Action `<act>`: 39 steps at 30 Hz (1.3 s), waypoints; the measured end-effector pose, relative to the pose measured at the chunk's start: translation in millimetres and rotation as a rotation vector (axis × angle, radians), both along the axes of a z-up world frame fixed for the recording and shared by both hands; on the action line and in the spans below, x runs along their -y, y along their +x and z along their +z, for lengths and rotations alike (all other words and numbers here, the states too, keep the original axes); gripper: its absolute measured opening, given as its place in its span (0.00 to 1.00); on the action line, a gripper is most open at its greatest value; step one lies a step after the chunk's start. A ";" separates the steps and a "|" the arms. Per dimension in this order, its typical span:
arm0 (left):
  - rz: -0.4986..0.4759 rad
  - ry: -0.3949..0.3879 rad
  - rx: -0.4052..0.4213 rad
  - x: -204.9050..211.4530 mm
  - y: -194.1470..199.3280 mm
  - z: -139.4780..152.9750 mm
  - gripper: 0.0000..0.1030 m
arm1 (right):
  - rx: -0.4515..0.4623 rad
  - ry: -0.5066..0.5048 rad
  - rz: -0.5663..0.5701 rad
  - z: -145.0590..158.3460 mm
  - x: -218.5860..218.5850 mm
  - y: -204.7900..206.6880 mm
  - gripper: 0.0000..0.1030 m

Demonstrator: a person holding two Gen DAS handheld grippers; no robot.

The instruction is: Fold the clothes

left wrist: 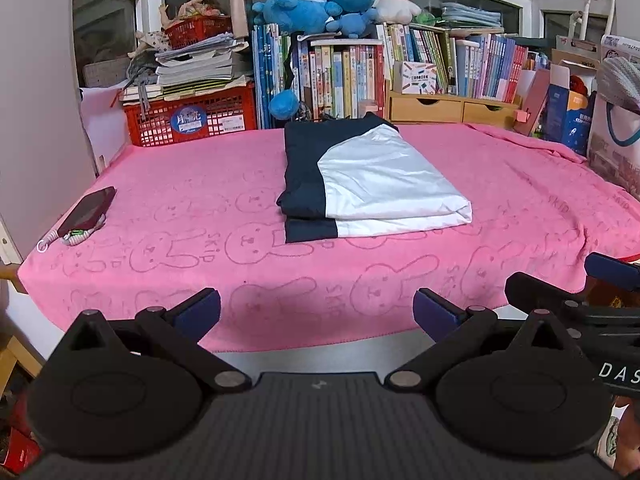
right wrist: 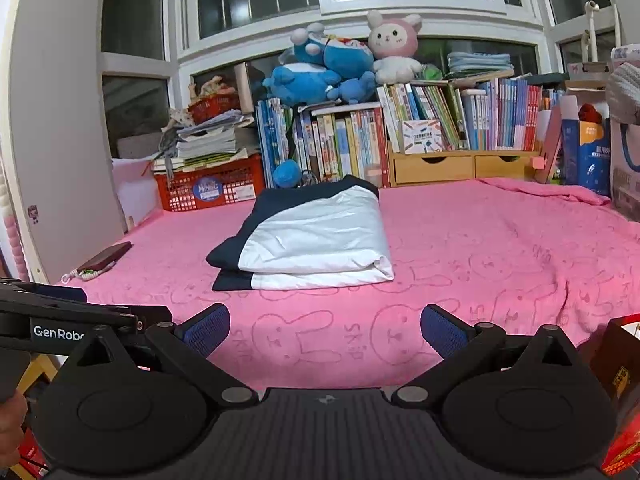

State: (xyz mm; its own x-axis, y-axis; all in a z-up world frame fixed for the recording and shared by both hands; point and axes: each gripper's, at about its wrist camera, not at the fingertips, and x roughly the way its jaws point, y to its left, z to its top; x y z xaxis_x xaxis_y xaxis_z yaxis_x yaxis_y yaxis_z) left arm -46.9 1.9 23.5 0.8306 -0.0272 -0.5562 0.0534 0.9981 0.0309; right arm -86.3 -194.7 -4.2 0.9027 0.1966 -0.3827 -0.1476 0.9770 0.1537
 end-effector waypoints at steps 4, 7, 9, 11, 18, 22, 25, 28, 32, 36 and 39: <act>0.001 -0.002 -0.015 0.0 2.4 -2.4 1.00 | -0.012 -0.002 0.000 -2.8 -1.4 0.9 1.00; -0.001 -0.005 -0.022 0.0 3.0 -3.2 1.00 | -0.018 -0.003 -0.003 -4.0 -1.2 1.3 1.00; -0.012 -0.007 -0.021 0.3 4.5 -2.6 1.00 | -0.017 -0.003 -0.005 -4.3 -1.0 1.0 1.00; -0.031 -0.005 -0.022 0.4 12.5 -1.4 1.00 | -0.009 -0.007 0.002 -3.7 0.0 1.0 1.00; -0.132 0.008 -0.067 -3.1 63.7 3.2 1.00 | 0.012 -0.145 0.109 9.5 2.6 37.1 1.00; -0.219 0.022 -0.128 -12.7 93.8 6.2 1.00 | -0.020 -0.243 0.217 13.9 6.0 67.2 1.00; -0.206 0.095 -0.172 -10.0 116.6 4.0 1.00 | -0.038 -0.300 0.250 15.8 6.8 90.3 1.00; -0.194 0.142 -0.219 -8.0 136.7 -2.1 1.00 | -0.073 -0.324 0.258 14.3 5.9 113.6 1.00; -0.186 0.136 -0.276 -10.4 158.3 -13.5 1.00 | -0.112 -0.336 0.271 2.8 -0.9 139.7 1.00; -0.191 0.111 -0.281 -11.0 164.7 -16.4 1.00 | -0.155 -0.347 0.285 -12.0 -5.7 158.4 1.00; -0.195 0.093 -0.284 -11.3 169.2 -18.5 1.00 | -0.185 -0.342 0.282 -21.4 -5.6 167.9 1.00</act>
State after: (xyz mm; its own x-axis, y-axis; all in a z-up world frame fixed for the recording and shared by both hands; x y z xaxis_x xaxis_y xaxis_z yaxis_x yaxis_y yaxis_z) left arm 122.2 13.2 5.0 0.6268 -0.1088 -0.7715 0.2621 0.9619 0.0774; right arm 81.6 -189.0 -25.7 0.7430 0.2588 -0.6172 -0.4149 0.9018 -0.1212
